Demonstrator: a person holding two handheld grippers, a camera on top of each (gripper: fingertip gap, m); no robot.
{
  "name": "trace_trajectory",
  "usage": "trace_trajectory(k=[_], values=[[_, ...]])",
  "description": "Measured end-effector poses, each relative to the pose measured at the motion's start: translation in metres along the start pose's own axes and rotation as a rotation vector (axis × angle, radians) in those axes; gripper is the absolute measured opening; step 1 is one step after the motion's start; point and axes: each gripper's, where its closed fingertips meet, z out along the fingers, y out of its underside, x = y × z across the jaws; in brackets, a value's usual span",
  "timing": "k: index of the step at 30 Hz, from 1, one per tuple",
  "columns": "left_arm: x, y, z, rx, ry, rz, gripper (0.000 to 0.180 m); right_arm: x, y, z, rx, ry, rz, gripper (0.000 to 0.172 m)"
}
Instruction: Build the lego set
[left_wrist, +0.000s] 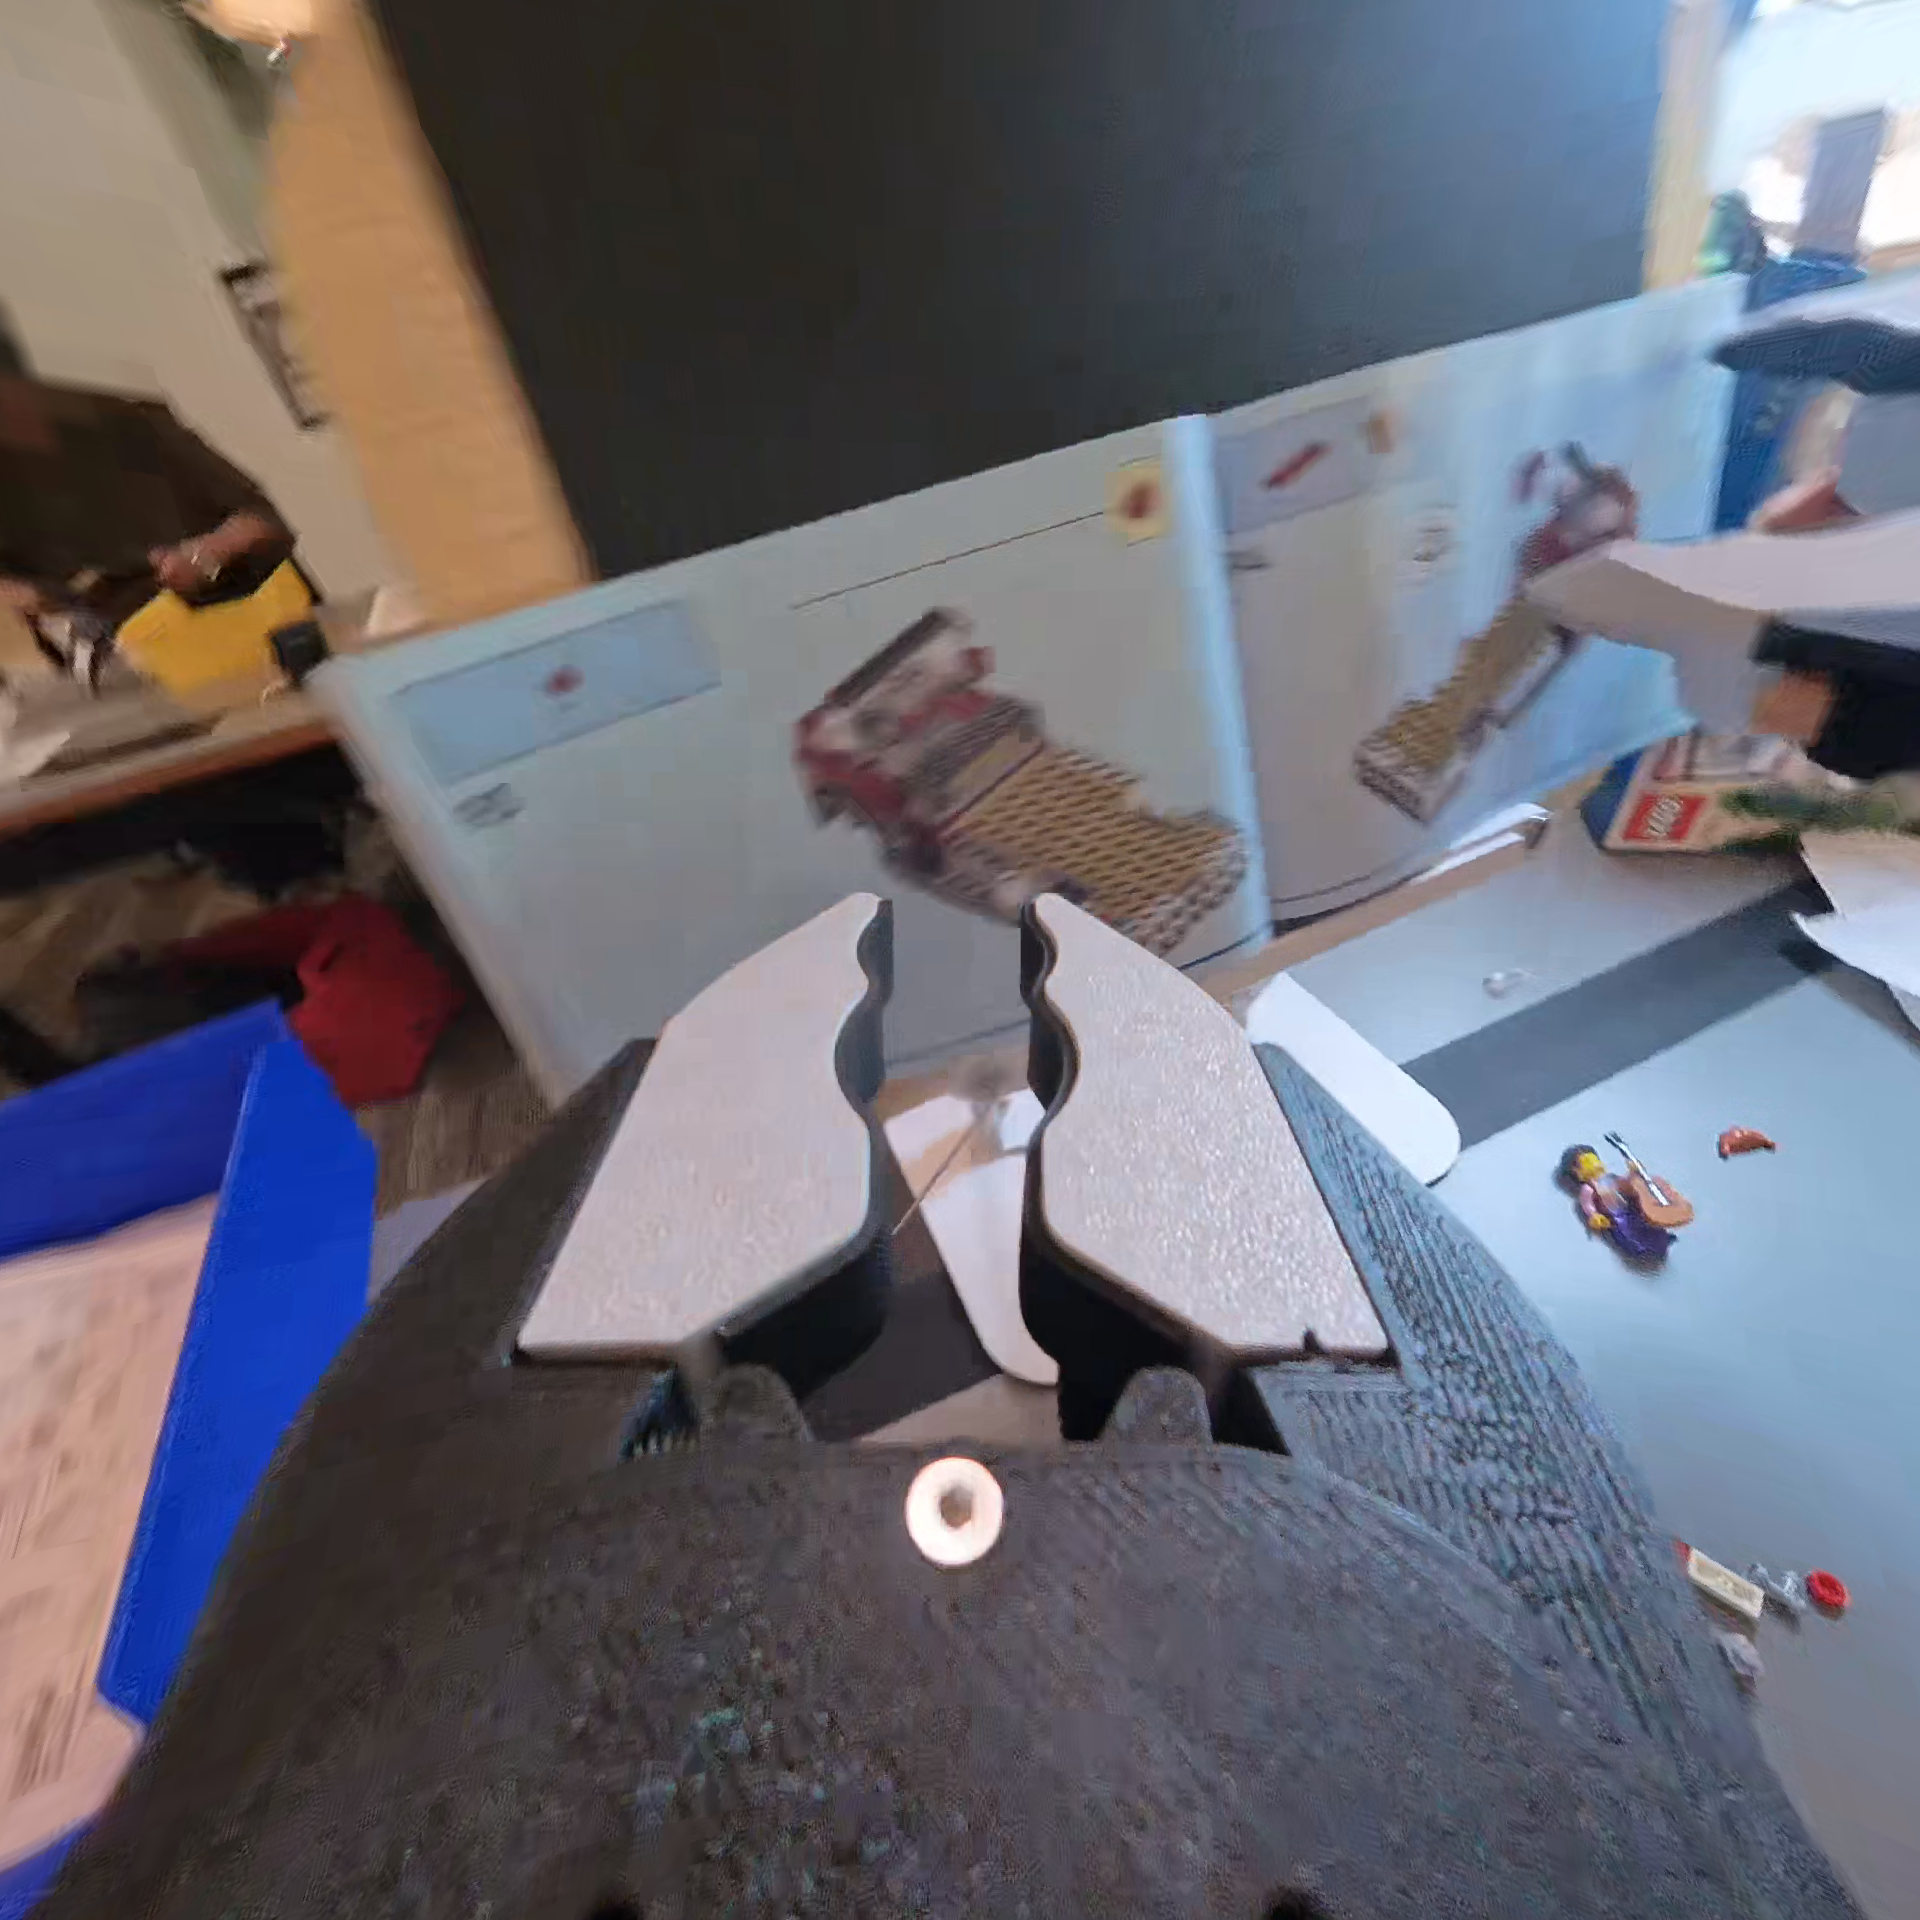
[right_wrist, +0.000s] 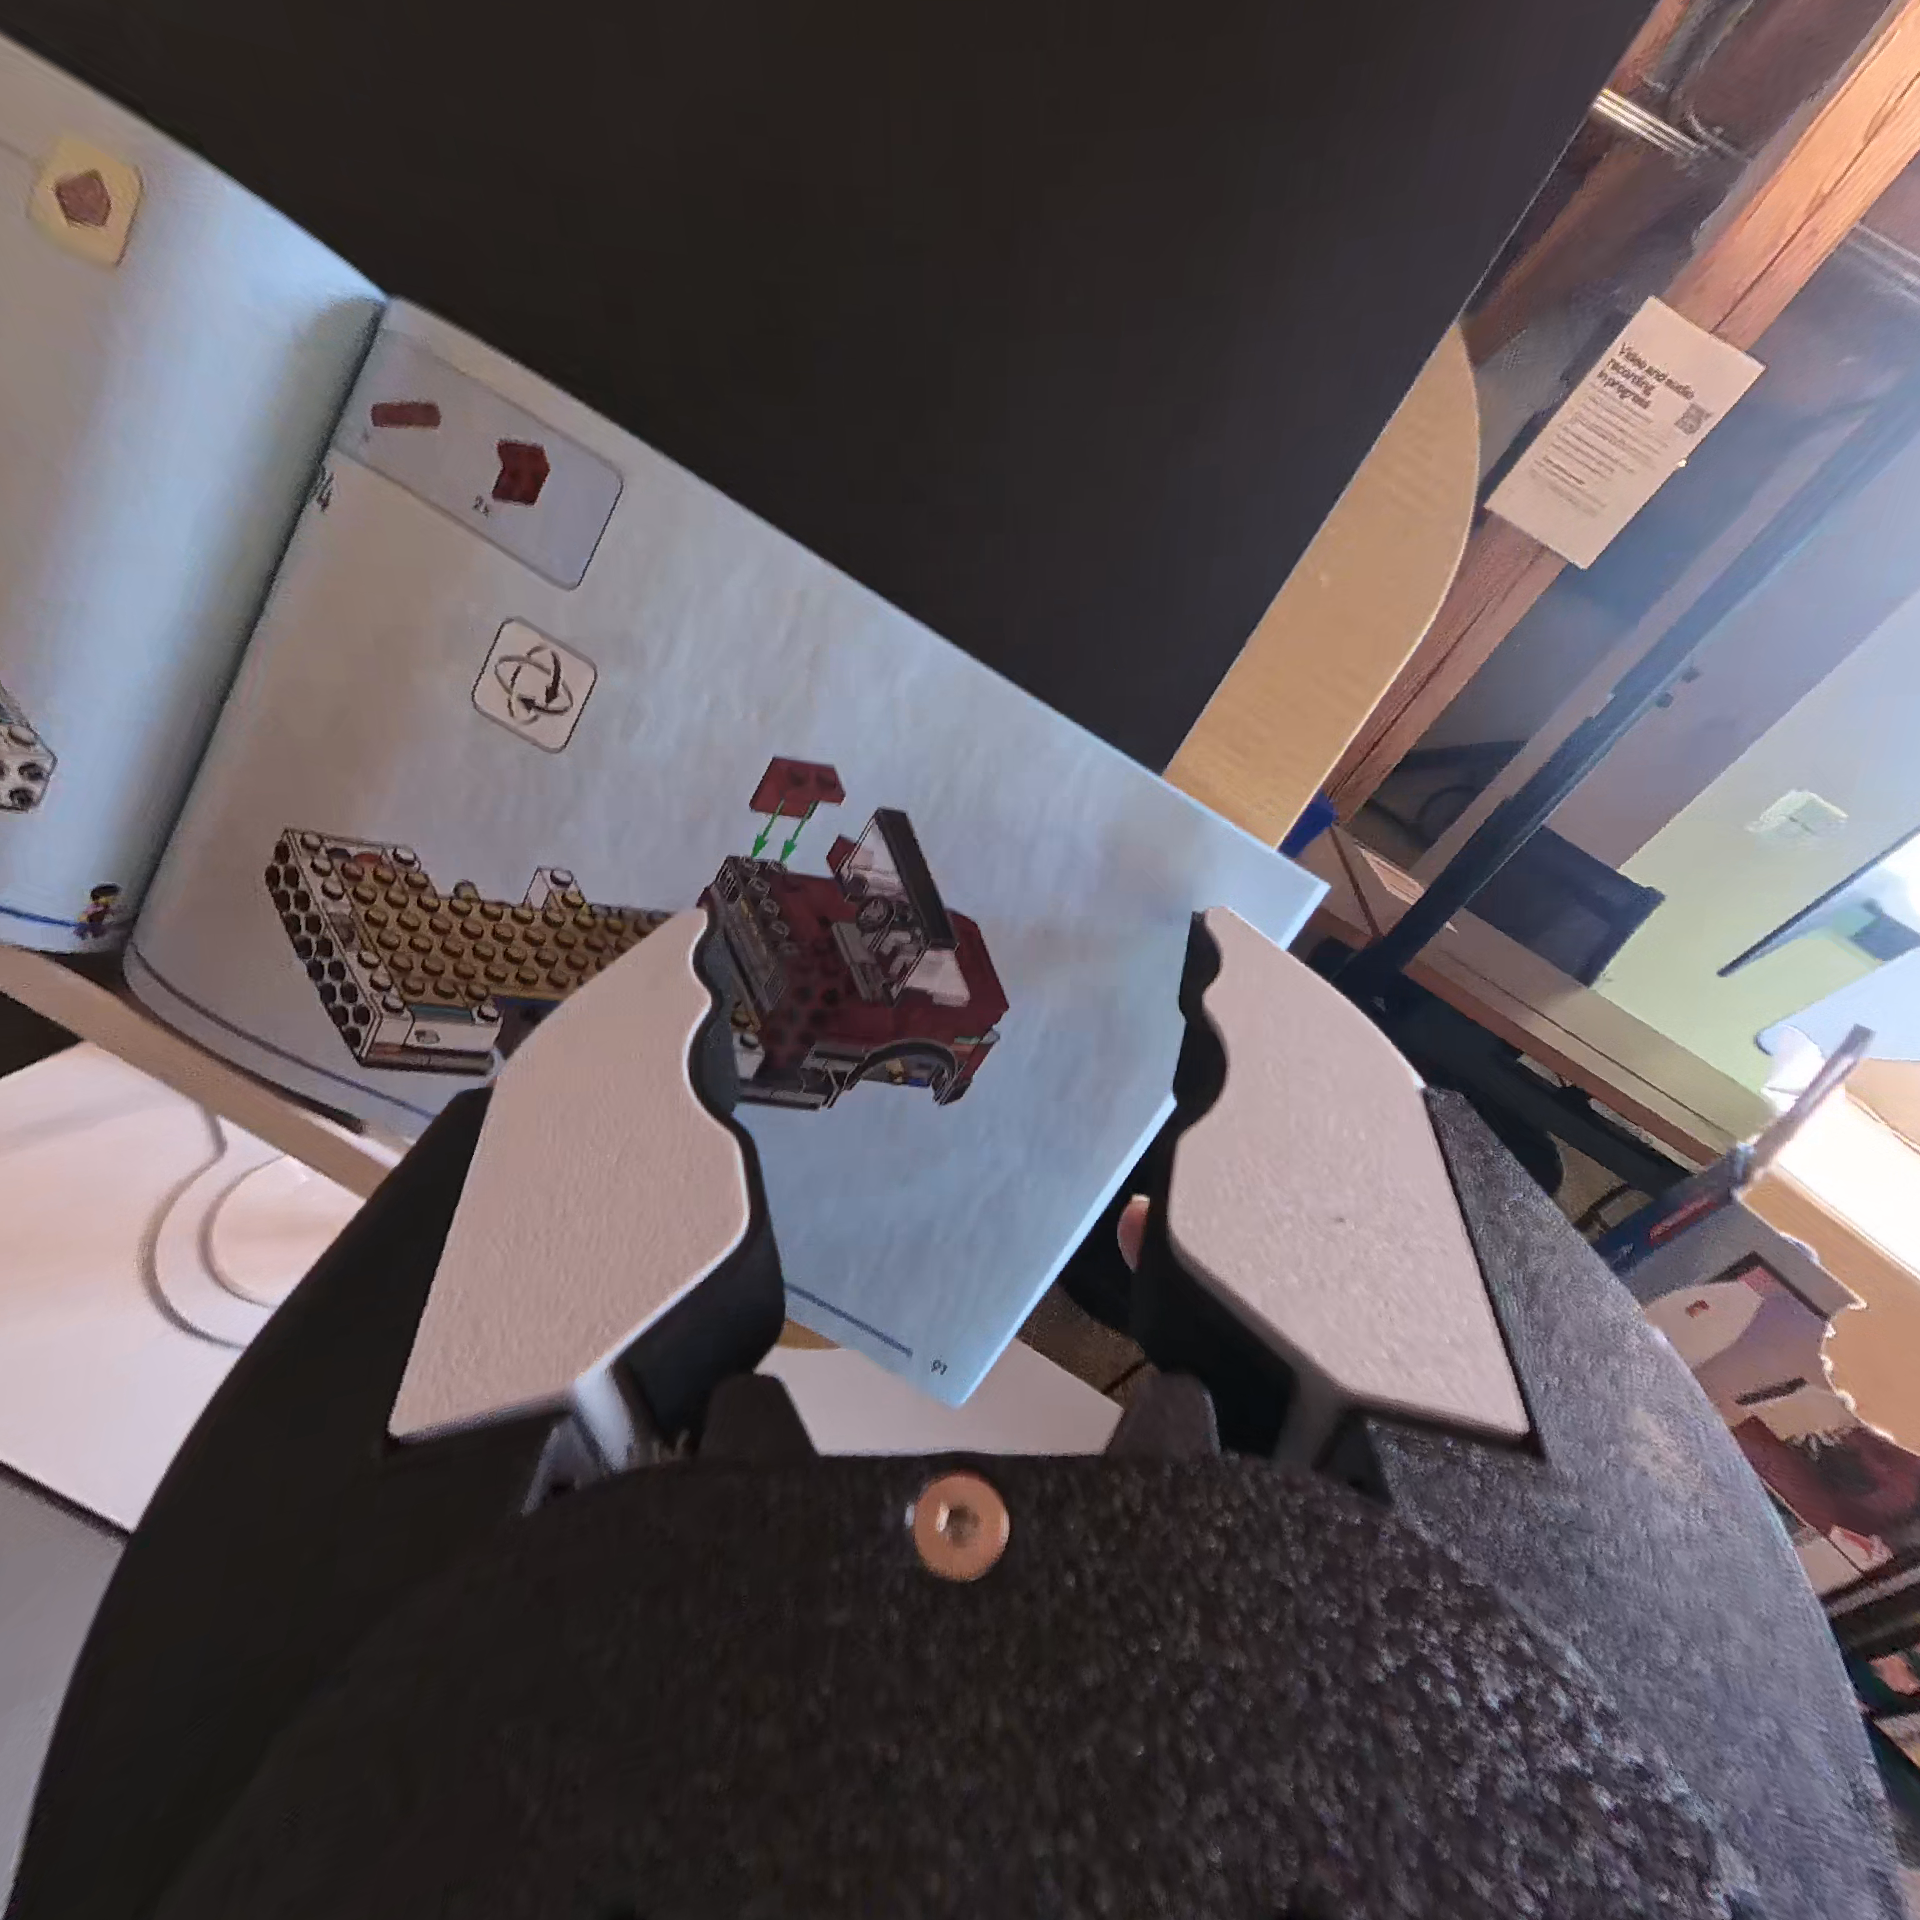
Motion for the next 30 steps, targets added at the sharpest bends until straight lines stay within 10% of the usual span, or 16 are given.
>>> trace_trajectory(k=[11,15,23,30], values=[[0.087,0.014,0.081,-0.129,0.131,0.228,0.000,0.010,0.001,0.002,0.006,-0.061,0.004,0.083],[0.088,0.014,0.081,-0.123,0.134,0.250,0.000,0.010,0.000,0.004,0.016,-0.062,0.017,0.082],[0.091,0.014,0.072,-0.114,0.198,0.201,0.010,-0.026,-0.002,-0.025,0.055,-0.191,0.038,0.029],[0.127,-0.003,0.024,-0.029,0.502,0.064,0.040,-0.060,-0.003,-0.072,0.076,-0.498,0.115,0.011]])
